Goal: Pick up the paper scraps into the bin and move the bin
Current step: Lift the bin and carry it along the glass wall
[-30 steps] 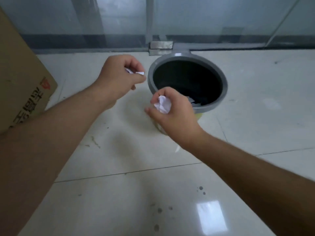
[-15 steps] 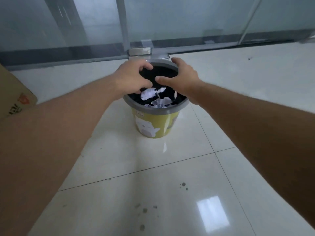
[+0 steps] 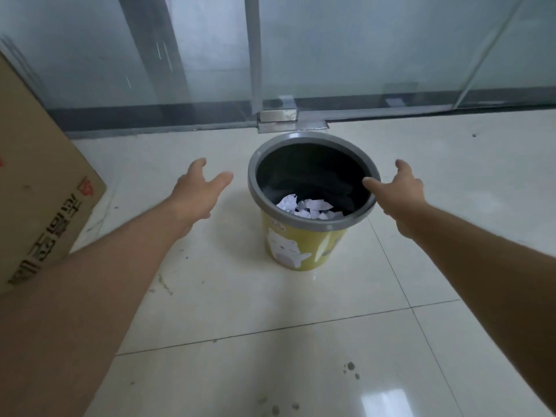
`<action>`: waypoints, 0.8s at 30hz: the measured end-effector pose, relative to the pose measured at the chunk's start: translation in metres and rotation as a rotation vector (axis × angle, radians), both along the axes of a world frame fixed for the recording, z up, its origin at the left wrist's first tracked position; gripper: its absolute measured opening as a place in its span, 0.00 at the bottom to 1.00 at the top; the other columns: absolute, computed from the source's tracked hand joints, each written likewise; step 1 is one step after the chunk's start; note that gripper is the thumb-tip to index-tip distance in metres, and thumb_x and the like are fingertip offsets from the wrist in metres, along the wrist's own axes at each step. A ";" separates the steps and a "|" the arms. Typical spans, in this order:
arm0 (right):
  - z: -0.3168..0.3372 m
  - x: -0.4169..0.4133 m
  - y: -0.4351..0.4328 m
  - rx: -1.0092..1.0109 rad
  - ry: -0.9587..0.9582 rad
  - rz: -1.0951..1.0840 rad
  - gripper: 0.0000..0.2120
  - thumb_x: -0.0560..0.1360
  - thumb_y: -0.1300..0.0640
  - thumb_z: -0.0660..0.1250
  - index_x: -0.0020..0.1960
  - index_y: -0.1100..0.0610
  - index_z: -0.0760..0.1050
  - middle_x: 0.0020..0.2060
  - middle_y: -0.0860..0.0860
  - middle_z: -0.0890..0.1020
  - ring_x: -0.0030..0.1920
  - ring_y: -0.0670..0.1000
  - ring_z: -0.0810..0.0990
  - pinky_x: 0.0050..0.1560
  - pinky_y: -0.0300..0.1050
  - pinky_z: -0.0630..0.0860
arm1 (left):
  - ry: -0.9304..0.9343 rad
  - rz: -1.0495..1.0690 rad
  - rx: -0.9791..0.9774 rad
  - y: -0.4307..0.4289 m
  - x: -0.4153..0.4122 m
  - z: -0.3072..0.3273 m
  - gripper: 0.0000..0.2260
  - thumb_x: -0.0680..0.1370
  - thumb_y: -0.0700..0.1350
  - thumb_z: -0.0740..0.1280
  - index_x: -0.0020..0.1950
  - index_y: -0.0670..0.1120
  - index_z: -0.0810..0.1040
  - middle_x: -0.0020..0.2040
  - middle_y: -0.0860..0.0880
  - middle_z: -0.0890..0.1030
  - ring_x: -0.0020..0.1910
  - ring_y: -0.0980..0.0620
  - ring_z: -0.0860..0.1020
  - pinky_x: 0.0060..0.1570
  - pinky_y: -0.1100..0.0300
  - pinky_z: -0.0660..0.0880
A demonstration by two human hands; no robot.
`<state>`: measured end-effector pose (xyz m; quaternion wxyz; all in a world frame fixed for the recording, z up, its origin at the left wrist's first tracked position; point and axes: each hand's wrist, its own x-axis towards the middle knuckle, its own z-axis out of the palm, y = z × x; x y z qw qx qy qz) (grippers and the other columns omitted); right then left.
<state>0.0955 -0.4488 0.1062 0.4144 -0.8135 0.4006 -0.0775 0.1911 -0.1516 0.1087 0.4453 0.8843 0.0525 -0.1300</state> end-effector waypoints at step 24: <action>-0.033 0.016 0.002 0.080 -0.018 0.046 0.25 0.73 0.64 0.51 0.68 0.51 0.63 0.46 0.58 0.77 0.40 0.58 0.75 0.33 0.48 0.72 | -0.083 -0.057 -0.037 -0.079 0.001 -0.032 0.14 0.82 0.42 0.56 0.67 0.48 0.66 0.53 0.41 0.79 0.37 0.45 0.78 0.27 0.55 0.75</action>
